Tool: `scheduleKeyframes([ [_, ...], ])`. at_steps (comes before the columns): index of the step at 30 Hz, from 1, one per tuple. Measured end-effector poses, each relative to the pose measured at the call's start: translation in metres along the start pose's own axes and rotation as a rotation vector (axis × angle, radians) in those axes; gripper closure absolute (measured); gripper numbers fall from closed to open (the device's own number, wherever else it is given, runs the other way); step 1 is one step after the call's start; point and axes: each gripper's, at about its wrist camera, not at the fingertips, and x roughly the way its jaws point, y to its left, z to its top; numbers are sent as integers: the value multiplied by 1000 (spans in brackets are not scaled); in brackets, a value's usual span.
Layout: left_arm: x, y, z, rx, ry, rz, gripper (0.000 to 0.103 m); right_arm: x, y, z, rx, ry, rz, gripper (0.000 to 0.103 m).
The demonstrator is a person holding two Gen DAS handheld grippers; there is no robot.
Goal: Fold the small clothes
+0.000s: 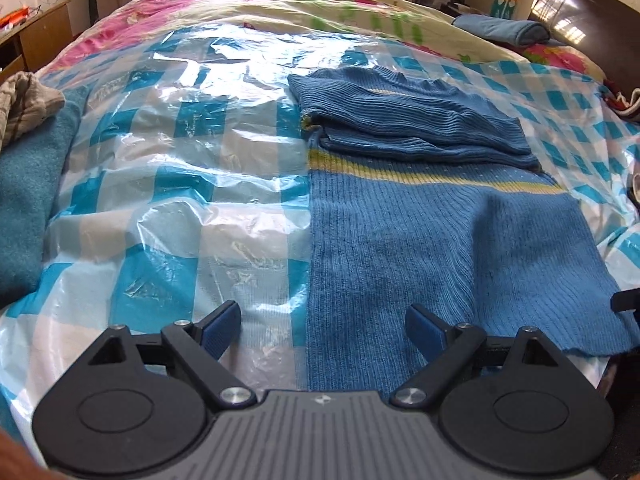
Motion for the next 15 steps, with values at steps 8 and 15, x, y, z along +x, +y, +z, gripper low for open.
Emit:
scheduleKeyframes([
  [8, -7, 11, 3, -36, 28, 1, 51, 2, -6, -1, 55, -8, 60, 87],
  [15, -9, 9, 3, -63, 41, -32, 57, -5, -12, -4, 90, -28, 86, 91],
])
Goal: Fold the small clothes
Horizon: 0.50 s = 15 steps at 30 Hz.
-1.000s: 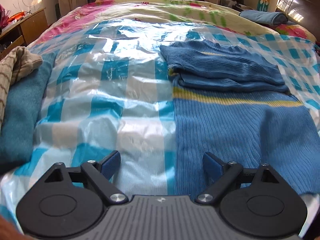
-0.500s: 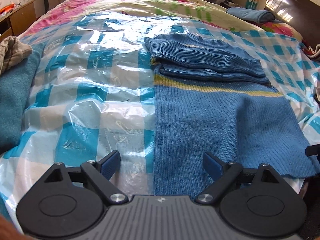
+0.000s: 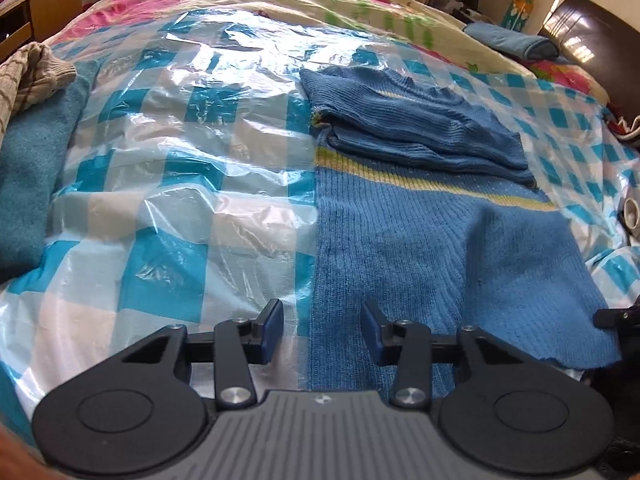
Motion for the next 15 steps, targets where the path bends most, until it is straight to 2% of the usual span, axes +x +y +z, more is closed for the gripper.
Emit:
scheduleKeyframes([
  [3, 7, -4, 0, 16, 18, 3, 57, 3, -2, 1, 9, 6, 1, 91],
  [8, 4, -9, -2, 32, 44, -50, 57, 8, -4, -1, 18, 17, 4, 87],
  [11, 10, -3, 0, 3, 65, -68, 57, 9, -4, -1, 7, 22, 5, 86],
  [15, 26, 6, 9, -39, 130, -126, 43, 13, -5, 1, -1, 40, 11, 85],
])
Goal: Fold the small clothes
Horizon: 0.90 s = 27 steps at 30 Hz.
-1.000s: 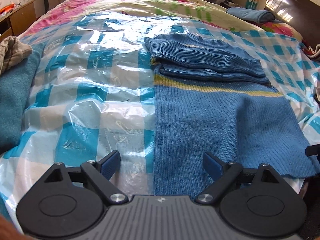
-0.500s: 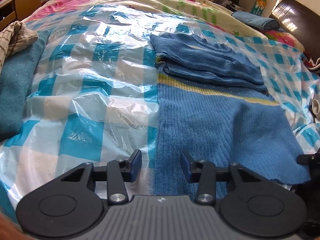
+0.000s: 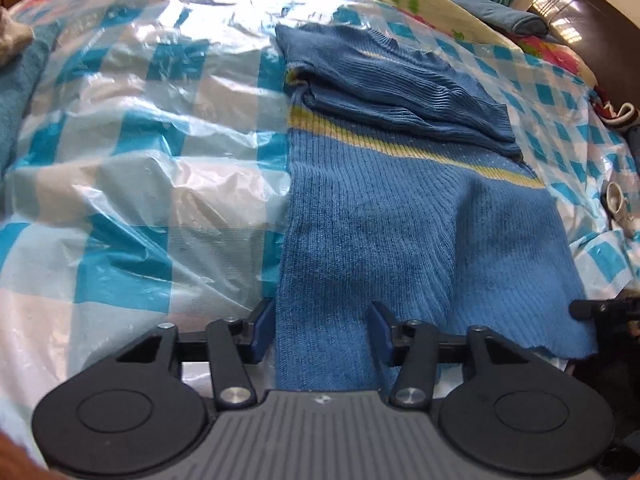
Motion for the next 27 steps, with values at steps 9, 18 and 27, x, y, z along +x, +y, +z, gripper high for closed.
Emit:
scheduleKeyframes([
  [9, -17, 16, -4, -157, -39, -150, 91, 0, 0, 4, 50, -56, 105, 93],
  [18, -28, 30, 4, -399, -186, -498, 91, -46, -9, 11, 202, -263, 402, 95],
  [27, -32, 17, 50, -400, -344, -627, 91, -51, -12, 47, 285, -399, 532, 95],
])
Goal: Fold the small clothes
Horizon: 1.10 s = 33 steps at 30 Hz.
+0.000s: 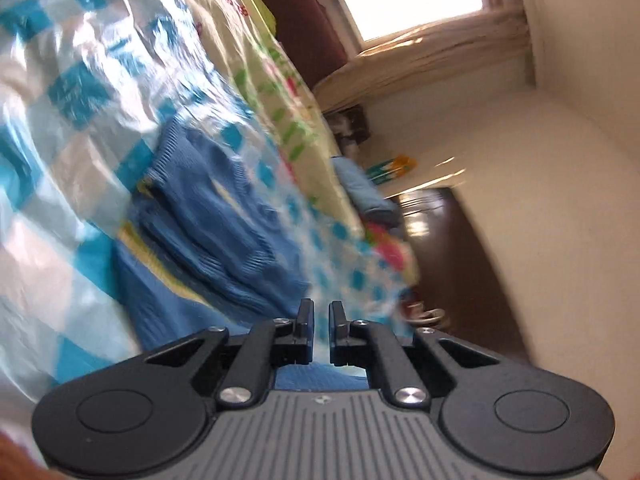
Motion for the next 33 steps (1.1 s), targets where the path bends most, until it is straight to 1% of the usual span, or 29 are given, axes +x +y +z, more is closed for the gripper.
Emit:
scheduleKeyframes([
  [2, 4, 0, -1, 71, 50, 103, 91, 6, -1, 6, -14, 13, -34, 95],
  [4, 6, -2, -8, 168, 98, 218, 91, 9, -1, 6, -68, 20, -112, 95],
  [5, 8, -5, -12, 231, 130, 272, 91, 9, -2, 5, -89, 26, -148, 95],
  [7, 15, -14, -24, 390, 205, 362, 90, 11, -11, 3, -83, 54, -187, 95],
  [8, 21, -20, -30, 474, 249, 394, 90, 12, -17, 0, -71, 68, -201, 95],
  [9, 27, -27, -34, 553, 293, 407, 89, 13, -21, -2, -59, 81, -215, 95],
  [11, 41, -43, -42, 722, 363, 426, 78, 12, -29, -8, -40, 103, -233, 95],
  [13, 56, -58, -52, 921, 410, 454, 70, 13, -34, -11, -29, 123, -246, 95],
  [14, 63, -63, -56, 1002, 434, 455, 69, 12, -34, -13, -31, 129, -253, 95],
  [16, 79, -72, -64, 1117, 502, 439, 66, 12, -33, -15, -46, 143, -274, 95],
  [18, 93, -75, -76, 1245, 577, 445, 65, 11, -33, -14, -62, 162, -299, 92],
  [20, 105, -76, -92, 1376, 669, 453, 65, 11, -35, -14, -70, 177, -323, 92],
  [22, 116, -76, -104, 1477, 761, 449, 65, 12, -39, -14, -66, 190, -336, 92],
  [24, 122, -76, -114, 1598, 814, 449, 64, 12, -42, -15, -58, 202, -341, 92],
  [25, 125, -77, -116, 1645, 831, 445, 64, 12, -44, -16, -55, 209, -340, 92],
  [30, 142, -82, -119, 1762, 912, 414, 64, 15, -52, -20, -33, 241, -332, 92],
  [33, 152, -73, -122, 1793, 996, 406, 64, 16, -57, -21, -17, 258, -324, 92],
])
